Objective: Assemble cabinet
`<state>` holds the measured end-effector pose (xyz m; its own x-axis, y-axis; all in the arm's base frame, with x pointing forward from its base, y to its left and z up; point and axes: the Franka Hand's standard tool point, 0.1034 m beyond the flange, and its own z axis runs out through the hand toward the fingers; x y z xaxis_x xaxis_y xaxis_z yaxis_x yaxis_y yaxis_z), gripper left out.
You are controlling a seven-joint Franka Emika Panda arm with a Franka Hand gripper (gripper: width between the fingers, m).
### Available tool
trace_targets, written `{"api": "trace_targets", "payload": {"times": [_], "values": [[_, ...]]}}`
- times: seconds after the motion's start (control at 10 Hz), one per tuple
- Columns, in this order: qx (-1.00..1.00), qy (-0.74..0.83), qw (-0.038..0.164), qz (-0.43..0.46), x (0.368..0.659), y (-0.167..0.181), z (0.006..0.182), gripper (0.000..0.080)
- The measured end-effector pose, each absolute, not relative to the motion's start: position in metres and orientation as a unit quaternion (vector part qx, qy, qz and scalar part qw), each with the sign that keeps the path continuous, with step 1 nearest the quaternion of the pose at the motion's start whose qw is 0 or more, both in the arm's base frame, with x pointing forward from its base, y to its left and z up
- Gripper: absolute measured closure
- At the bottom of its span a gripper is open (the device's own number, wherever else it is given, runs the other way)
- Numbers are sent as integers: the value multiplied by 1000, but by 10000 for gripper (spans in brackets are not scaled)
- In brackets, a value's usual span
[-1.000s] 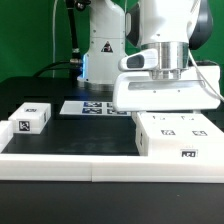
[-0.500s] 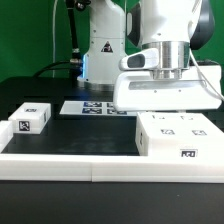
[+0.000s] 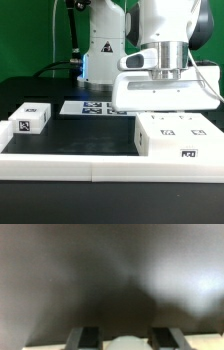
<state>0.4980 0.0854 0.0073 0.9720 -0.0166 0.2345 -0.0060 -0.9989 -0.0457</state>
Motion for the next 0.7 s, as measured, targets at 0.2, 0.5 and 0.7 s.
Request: {"api": "trace_targets", "payload": {"times": [0.2, 0.5, 0.7], "values": [[-993, 2, 22, -116, 498, 84, 8, 584], [-994, -3, 22, -109, 497, 84, 27, 584], [-995, -3, 24, -101, 498, 83, 48, 584]]}}
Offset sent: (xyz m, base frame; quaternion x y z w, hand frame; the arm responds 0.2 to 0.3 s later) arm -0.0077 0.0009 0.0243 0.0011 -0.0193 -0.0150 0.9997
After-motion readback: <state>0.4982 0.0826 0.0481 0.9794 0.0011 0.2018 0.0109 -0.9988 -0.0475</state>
